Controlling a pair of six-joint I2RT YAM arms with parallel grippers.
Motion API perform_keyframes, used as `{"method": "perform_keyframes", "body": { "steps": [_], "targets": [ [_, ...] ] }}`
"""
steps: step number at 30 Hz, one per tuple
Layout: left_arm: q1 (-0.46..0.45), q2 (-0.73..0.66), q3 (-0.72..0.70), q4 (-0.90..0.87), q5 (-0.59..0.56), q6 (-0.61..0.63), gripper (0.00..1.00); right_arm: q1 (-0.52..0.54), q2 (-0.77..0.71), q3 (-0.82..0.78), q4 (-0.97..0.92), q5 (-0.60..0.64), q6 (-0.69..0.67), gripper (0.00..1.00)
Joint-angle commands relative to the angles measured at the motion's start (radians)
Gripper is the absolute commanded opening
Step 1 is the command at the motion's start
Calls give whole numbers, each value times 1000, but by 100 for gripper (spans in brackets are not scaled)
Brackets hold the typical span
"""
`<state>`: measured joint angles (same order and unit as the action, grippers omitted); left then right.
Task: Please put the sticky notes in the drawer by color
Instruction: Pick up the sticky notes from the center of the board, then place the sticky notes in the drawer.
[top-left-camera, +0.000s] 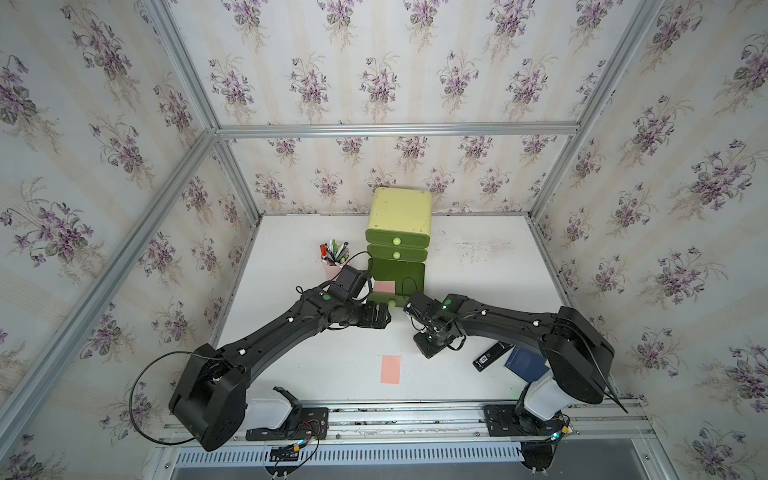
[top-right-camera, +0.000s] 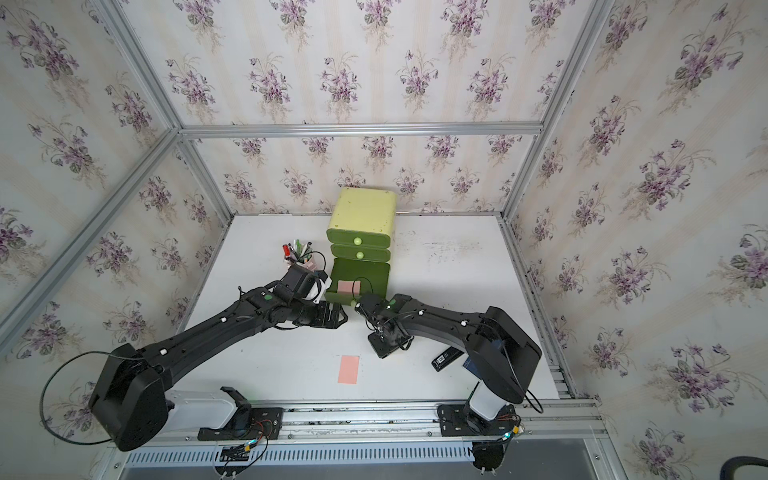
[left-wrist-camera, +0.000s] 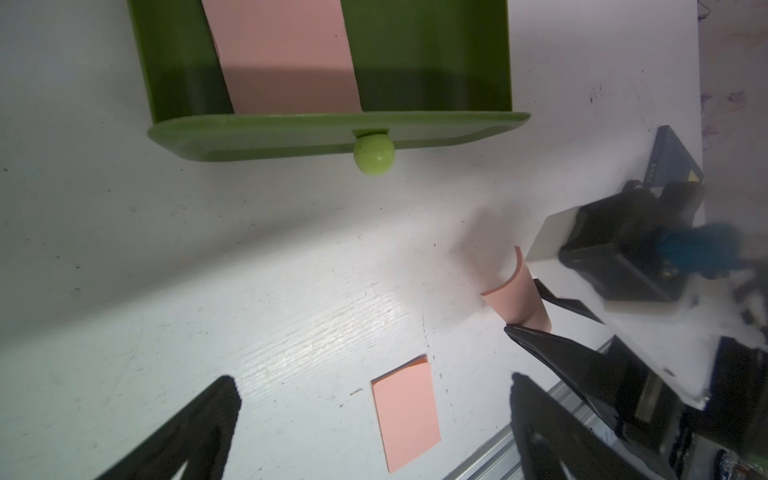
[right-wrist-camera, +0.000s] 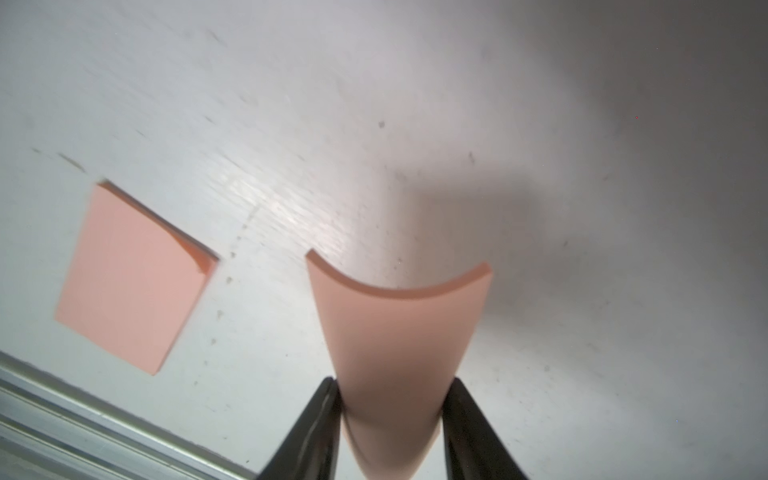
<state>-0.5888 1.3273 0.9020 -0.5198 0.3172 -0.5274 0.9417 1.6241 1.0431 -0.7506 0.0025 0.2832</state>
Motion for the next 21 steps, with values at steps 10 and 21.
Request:
{"method": "perform_keyframes", "body": {
  "steps": [10, 21],
  "targets": [
    [49, -77, -35, -32, -7, -12, 100, -82, 6, 228, -33, 149, -216, 44],
    [51, -99, -57, -23, 16, -14, 100, -119, 150, 438, 80, 338, -552, 45]
  ]
}}
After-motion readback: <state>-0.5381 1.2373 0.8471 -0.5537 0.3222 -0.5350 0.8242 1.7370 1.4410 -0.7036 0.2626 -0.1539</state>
